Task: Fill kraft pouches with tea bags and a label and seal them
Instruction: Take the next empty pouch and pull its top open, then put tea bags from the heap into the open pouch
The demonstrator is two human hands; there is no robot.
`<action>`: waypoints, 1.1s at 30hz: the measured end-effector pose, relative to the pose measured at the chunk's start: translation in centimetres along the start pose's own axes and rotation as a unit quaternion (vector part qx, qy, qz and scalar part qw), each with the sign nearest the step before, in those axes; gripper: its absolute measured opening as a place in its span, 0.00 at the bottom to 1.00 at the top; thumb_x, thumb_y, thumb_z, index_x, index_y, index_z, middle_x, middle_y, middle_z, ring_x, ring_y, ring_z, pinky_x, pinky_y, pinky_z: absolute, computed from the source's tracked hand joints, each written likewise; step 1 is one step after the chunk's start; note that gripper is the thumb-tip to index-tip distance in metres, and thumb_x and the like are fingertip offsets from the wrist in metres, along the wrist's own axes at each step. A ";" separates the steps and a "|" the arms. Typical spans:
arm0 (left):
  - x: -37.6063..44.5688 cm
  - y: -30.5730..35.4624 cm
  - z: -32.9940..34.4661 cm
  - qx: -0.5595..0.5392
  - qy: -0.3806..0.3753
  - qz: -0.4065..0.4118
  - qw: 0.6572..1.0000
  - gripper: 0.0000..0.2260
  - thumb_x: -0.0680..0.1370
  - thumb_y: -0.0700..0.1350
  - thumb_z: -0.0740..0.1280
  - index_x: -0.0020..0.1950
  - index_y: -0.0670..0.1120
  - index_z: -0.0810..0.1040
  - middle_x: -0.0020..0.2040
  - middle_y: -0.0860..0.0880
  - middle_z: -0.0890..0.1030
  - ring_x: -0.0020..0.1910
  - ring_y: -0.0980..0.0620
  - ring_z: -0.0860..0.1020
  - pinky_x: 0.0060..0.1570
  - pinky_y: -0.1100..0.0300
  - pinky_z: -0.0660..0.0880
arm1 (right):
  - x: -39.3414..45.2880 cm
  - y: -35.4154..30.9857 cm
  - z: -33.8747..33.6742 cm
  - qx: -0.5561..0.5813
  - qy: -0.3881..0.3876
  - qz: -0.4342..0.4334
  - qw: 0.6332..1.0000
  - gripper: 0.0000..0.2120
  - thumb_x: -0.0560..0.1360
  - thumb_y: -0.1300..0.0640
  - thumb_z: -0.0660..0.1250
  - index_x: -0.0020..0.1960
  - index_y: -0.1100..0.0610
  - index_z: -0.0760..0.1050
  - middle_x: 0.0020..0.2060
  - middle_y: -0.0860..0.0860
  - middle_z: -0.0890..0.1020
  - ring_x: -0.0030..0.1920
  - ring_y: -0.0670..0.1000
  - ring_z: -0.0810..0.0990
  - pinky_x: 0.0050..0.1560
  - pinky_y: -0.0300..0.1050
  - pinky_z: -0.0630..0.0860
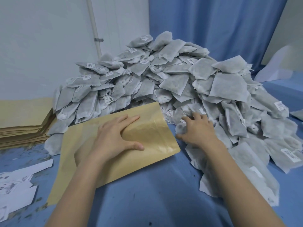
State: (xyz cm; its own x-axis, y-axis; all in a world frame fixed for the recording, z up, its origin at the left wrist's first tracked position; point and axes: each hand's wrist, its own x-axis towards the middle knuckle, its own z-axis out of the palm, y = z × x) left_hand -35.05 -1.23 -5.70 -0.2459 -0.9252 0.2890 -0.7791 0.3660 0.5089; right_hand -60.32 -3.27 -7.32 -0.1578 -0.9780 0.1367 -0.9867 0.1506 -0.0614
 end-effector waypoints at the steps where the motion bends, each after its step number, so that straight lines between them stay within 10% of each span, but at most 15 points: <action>1: 0.1 0.0 0.1 0.000 -0.002 -0.001 1.000 0.41 0.55 0.64 0.76 0.64 0.72 0.63 0.73 0.57 0.66 0.72 0.55 0.60 0.69 0.58 0.50 | 0.1 0.2 0.5 -0.025 -0.008 0.008 1.000 0.24 0.72 0.43 0.64 0.66 0.50 0.68 0.66 0.54 0.69 0.66 0.58 0.64 0.62 0.52 0.65; 5: 0.2 -0.2 0.4 -0.004 -0.012 -0.001 1.000 0.39 0.54 0.66 0.74 0.61 0.75 0.61 0.73 0.58 0.66 0.72 0.56 0.60 0.66 0.60 0.49 | 0.6 0.5 0.2 0.143 0.116 0.012 0.983 0.13 0.76 0.53 0.59 0.58 0.54 0.76 0.52 0.57 0.80 0.55 0.58 0.75 0.50 0.46 0.71; 9: 0.3 -0.3 0.2 -0.005 -0.006 -0.005 1.000 0.39 0.53 0.66 0.74 0.60 0.76 0.60 0.73 0.57 0.66 0.72 0.56 0.60 0.67 0.59 0.50 | 0.2 1.2 -2.1 0.443 0.178 0.025 0.878 0.12 0.72 0.48 0.67 0.53 0.50 0.75 0.35 0.48 0.78 0.35 0.44 0.75 0.34 0.34 0.67; 16: 0.1 0.2 -0.2 -0.011 -0.007 0.003 1.000 0.39 0.57 0.61 0.78 0.63 0.73 0.64 0.72 0.58 0.66 0.72 0.57 0.60 0.71 0.57 0.51 | -0.7 1.3 -2.9 0.530 0.022 -0.020 0.847 0.10 0.69 0.48 0.73 0.37 0.54 0.79 0.33 0.47 0.80 0.33 0.45 0.76 0.37 0.39 0.72; 25: 0.0 1.0 -0.4 -0.012 -0.035 0.022 0.999 0.40 0.55 0.63 0.77 0.64 0.73 0.63 0.72 0.59 0.65 0.71 0.59 0.60 0.71 0.58 0.53 | -1.5 -1.9 -2.7 0.675 -0.123 -0.089 0.722 0.15 0.68 0.48 0.70 0.47 0.59 0.81 0.38 0.52 0.85 0.36 0.47 0.82 0.35 0.36 0.77; 30: -0.1 1.5 -0.1 -0.062 -0.054 0.043 0.996 0.39 0.49 0.69 0.72 0.58 0.81 0.64 0.70 0.65 0.66 0.70 0.63 0.62 0.73 0.53 0.56 | -3.0 -3.1 -3.1 0.506 -0.198 -0.112 0.832 0.12 0.74 0.61 0.65 0.53 0.48 0.81 0.43 0.52 0.83 0.47 0.55 0.81 0.47 0.45 0.77; 31: -0.1 1.8 0.1 -0.061 -0.065 0.050 0.995 0.39 0.49 0.69 0.72 0.58 0.81 0.63 0.70 0.66 0.66 0.70 0.64 0.61 0.73 0.54 0.56 | -3.0 -3.4 -3.0 0.476 -0.190 -0.086 0.855 0.16 0.77 0.64 0.60 0.62 0.54 0.75 0.57 0.57 0.76 0.53 0.61 0.77 0.53 0.42 0.75; 33: 0.0 2.0 0.6 -0.052 -0.074 0.053 0.994 0.40 0.50 0.69 0.72 0.60 0.79 0.63 0.71 0.64 0.65 0.71 0.63 0.61 0.73 0.55 0.56 | -2.2 -2.8 -2.5 0.456 -0.135 -0.066 0.877 0.16 0.80 0.67 0.53 0.67 0.66 0.67 0.48 0.61 0.72 0.52 0.65 0.72 0.44 0.26 0.72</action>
State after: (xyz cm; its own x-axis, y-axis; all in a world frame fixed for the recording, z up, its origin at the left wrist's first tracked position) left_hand -36.97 -0.55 -5.13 -0.4125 -0.8823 0.2268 -0.6823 0.4641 0.5649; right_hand -57.32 -1.20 -4.95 0.0919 -0.9954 -0.0286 -0.5338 -0.0250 -0.8452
